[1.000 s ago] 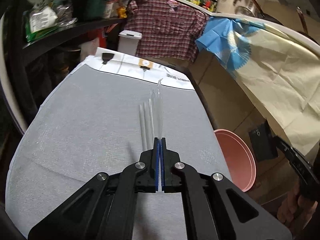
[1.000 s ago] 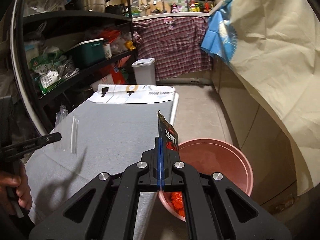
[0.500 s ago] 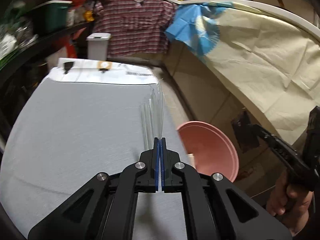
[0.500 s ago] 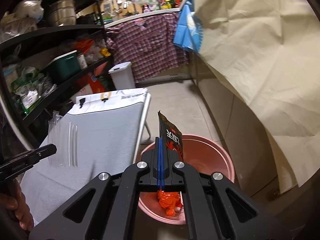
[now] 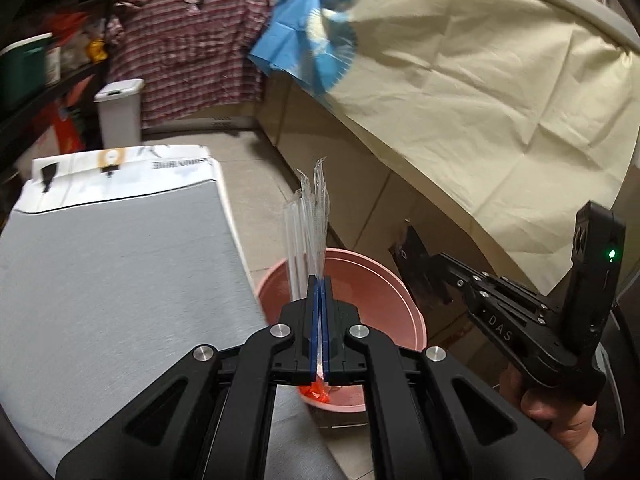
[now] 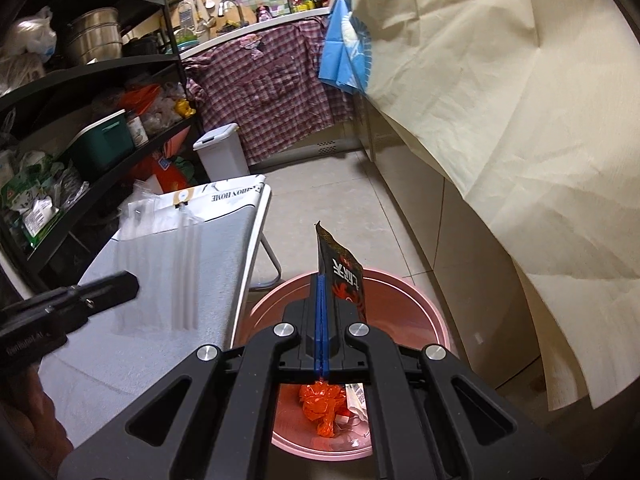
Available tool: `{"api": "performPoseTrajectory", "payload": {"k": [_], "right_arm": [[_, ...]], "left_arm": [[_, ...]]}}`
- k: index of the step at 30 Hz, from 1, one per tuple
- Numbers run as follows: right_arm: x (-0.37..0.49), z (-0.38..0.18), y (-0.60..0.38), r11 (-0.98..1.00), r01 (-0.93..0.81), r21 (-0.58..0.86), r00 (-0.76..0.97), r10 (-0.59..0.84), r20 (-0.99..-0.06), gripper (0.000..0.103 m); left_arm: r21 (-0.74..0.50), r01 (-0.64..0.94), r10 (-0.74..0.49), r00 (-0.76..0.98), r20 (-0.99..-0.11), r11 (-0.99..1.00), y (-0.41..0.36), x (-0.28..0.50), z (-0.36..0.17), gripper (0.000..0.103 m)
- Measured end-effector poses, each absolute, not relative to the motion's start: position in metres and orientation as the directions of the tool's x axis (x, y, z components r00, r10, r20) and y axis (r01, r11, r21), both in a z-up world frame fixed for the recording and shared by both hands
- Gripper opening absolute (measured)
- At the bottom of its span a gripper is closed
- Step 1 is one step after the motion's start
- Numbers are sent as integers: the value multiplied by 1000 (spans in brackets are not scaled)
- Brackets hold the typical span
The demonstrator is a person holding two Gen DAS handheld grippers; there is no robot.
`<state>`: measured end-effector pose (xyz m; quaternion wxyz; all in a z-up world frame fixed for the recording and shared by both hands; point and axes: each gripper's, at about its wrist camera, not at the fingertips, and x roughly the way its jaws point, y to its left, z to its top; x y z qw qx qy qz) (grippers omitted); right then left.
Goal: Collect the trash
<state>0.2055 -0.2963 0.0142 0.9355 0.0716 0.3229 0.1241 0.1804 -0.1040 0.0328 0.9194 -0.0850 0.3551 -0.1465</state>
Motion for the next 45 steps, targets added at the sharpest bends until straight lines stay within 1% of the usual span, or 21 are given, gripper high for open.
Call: {"api": "performPoseTrajectory", "payload": {"k": [6,13,14,16,17,18,19,20,21,25,26,28,30,32,33,36,37,38,41,43,45], "right_arm": [[211,8,-305,959,-170,228,754,276,-597,0],[221,-5,-305,960,-155,234,717,272,-642,2],[223,-7,-306,961,-151,234,711,270,-650,5],[226,-10,-307,967,-128,220,704,245,-666,6],[226,-11,-308,967,-122,224,703,243,-669,10],[226,-11,-310,966,-116,230,703,243,-668,17],[226,-11,-310,967,-112,229,706,240,-667,25],[227,-11,-309,970,-105,221,710,229,-666,37],[226,-11,-309,971,-102,217,712,224,-665,42],[227,-10,-308,974,-94,208,715,212,-666,42],[226,-10,-308,975,-91,205,717,207,-666,42],[225,-8,-309,976,-88,199,724,200,-660,42],[221,-6,-308,978,-84,189,732,189,-655,48],[213,-1,-305,980,-89,178,745,184,-642,54],[208,2,-302,981,-96,170,751,183,-634,58],[194,10,-292,984,-116,135,765,175,-619,67],[187,14,-288,986,-124,111,773,166,-612,68],[179,17,-284,987,-130,91,781,158,-605,71],[158,23,-279,989,-125,84,794,150,-589,79],[142,28,-277,989,-116,93,798,149,-584,81],[126,31,-273,990,-109,89,805,140,-576,84]], "left_arm": [[-267,244,-362,644,-674,932,-120,199,9,1],[-263,267,-371,573,-731,927,-136,215,-19,3],[-260,263,-367,565,-739,929,-137,217,-21,6],[-263,259,-366,554,-748,930,-137,219,-24,12],[-262,256,-364,555,-748,930,-137,219,-24,17],[-260,251,-359,561,-746,932,-135,218,-23,23],[-260,249,-358,564,-744,933,-134,217,-22,25],[-262,245,-358,569,-741,933,-131,215,-21,26],[-264,242,-357,570,-740,934,-130,214,-21,26],[-263,231,-350,578,-737,937,-123,206,-19,27],[-263,229,-348,582,-735,937,-120,203,-18,28],[-257,220,-339,597,-727,941,-113,192,-13,35],[-241,210,-320,620,-717,947,-102,176,-8,48],[-228,200,-303,635,-711,953,-92,167,-5,53],[-222,195,-295,643,-707,955,-86,158,-3,56],[-209,179,-275,665,-694,961,-66,132,3,60],[-205,175,-269,673,-689,963,-60,124,5,61],[-198,169,-260,681,-685,965,-54,118,7,64],[-190,155,-243,708,-663,970,-40,95,15,70],[-188,141,-231,723,-651,972,-33,84,18,71],[-189,122,-216,741,-635,974,-30,72,23,75]]}}
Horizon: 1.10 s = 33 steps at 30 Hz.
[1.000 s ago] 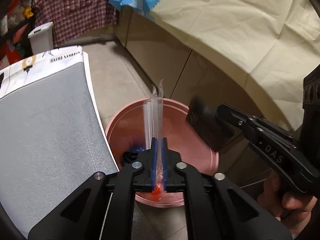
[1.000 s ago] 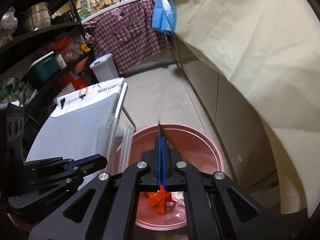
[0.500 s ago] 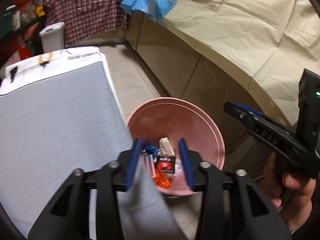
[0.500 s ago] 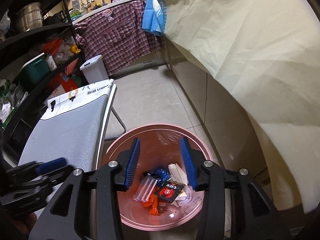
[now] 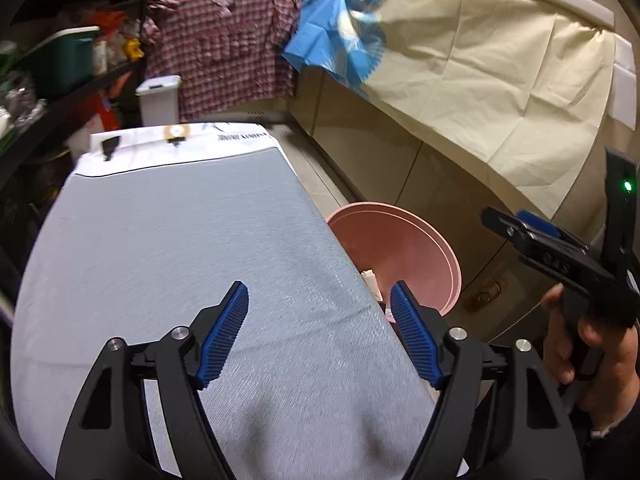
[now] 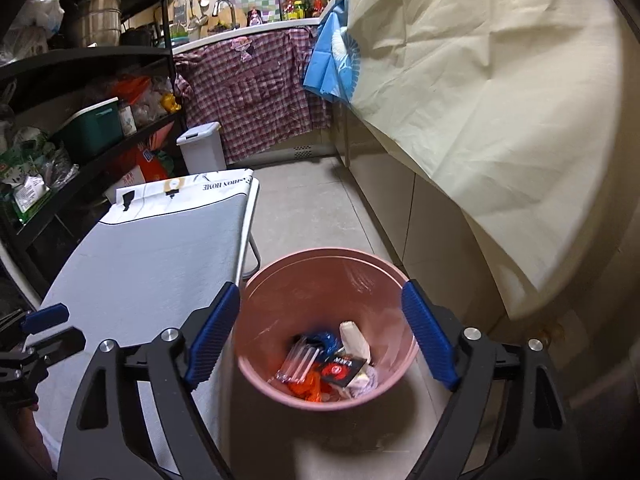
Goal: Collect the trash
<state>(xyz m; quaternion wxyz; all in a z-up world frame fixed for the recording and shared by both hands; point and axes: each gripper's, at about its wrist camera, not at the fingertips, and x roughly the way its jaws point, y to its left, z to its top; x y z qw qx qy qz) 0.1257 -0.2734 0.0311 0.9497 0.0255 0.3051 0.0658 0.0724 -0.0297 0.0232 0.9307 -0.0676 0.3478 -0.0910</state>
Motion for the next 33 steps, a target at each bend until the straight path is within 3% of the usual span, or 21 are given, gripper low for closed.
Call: {"api": "performPoseTrajectory", "payload": {"k": [11,33], "right_arm": [[40,33,-262,999,-25,42,803,45,-595,90],[30,24,-257,1000,-17,17,782,23,-623,91]], "left_arm": [[-192,24,-142,767,-626,981,-32,24,14,91],[-134,3,-86,781,-619,991,-39,26,-4,95]]}}
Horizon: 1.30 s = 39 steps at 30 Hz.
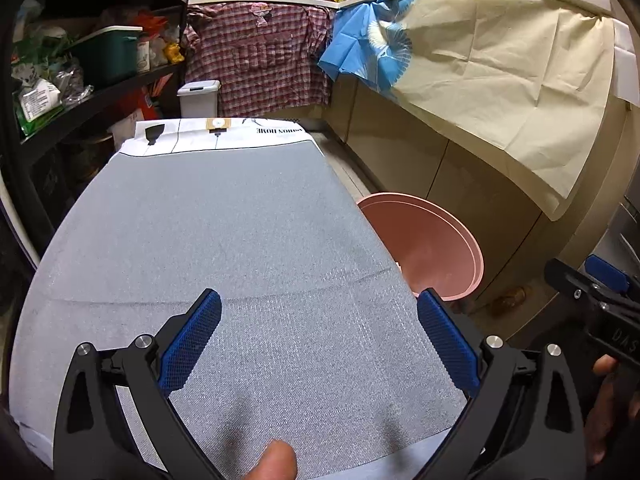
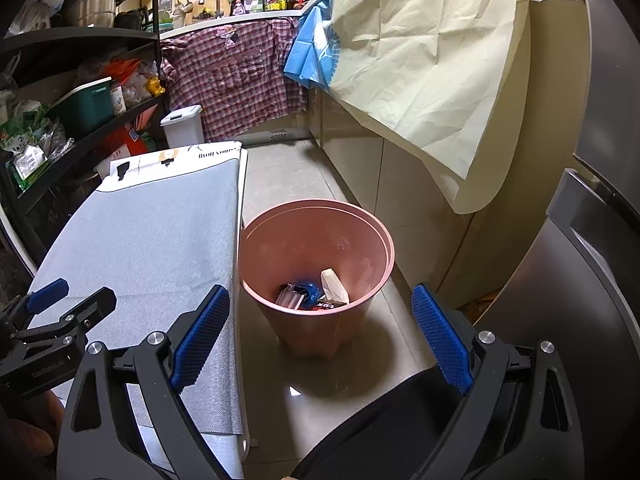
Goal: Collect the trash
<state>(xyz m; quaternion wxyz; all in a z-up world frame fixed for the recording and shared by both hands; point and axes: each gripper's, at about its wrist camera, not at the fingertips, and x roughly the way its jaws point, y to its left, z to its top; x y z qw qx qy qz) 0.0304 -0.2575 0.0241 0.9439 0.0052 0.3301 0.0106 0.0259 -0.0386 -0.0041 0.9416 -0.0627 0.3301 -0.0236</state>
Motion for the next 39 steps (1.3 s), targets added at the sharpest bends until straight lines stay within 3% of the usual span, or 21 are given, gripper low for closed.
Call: {"api": "performPoseTrajectory", "payload": {"k": [39], "right_arm": [[31,23,-249,1000,-26,5,785,23,-619,93]], "left_arm": [[-135,46,-120,779,-616,990,-45,21,-5,95]]}}
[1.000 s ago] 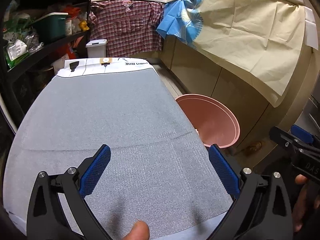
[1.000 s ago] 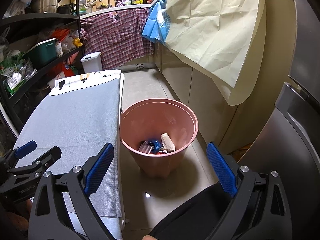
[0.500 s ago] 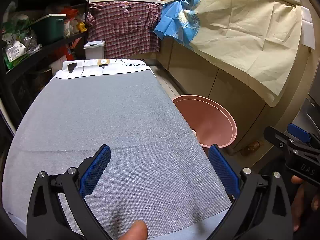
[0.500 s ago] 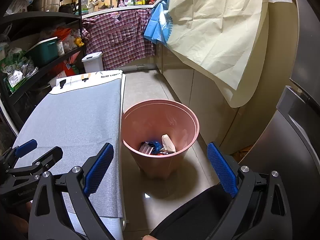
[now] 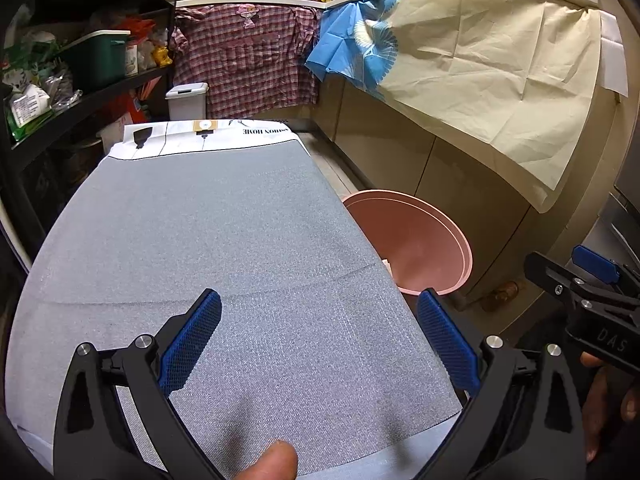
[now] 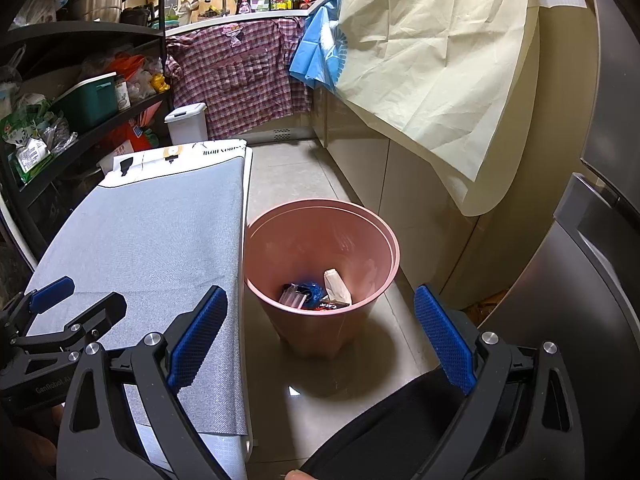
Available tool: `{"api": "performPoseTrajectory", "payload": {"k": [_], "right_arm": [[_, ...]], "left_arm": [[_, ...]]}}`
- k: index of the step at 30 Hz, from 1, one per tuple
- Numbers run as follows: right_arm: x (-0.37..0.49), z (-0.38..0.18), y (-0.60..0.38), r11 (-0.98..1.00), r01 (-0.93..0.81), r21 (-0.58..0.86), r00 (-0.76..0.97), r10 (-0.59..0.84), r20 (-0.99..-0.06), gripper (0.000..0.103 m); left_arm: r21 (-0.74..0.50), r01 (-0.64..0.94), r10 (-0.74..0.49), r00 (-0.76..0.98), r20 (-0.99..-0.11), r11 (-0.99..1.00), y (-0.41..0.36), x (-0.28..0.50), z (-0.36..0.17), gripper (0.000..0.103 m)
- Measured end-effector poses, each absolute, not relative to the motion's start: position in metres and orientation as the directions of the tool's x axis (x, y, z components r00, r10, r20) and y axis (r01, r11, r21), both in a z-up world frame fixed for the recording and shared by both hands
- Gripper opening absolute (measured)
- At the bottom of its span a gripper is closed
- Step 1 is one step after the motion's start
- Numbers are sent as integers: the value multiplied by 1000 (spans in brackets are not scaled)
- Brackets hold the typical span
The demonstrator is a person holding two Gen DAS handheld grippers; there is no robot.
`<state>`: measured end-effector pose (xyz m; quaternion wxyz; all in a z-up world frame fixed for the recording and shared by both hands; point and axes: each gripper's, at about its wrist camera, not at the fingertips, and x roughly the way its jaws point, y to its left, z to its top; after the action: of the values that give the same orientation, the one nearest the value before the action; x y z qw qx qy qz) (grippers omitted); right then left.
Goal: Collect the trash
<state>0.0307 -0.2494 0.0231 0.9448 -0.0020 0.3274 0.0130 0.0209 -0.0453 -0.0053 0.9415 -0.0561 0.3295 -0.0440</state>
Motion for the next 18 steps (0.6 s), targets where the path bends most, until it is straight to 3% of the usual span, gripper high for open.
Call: {"api": "performPoseTrajectory", "payload": {"k": [18], "right_arm": [[31,23,-249,1000,-26,5,785,24,-619,93]], "left_arm": [[-141,35,-115,781,-614,989,-44,23,-5,95]]}}
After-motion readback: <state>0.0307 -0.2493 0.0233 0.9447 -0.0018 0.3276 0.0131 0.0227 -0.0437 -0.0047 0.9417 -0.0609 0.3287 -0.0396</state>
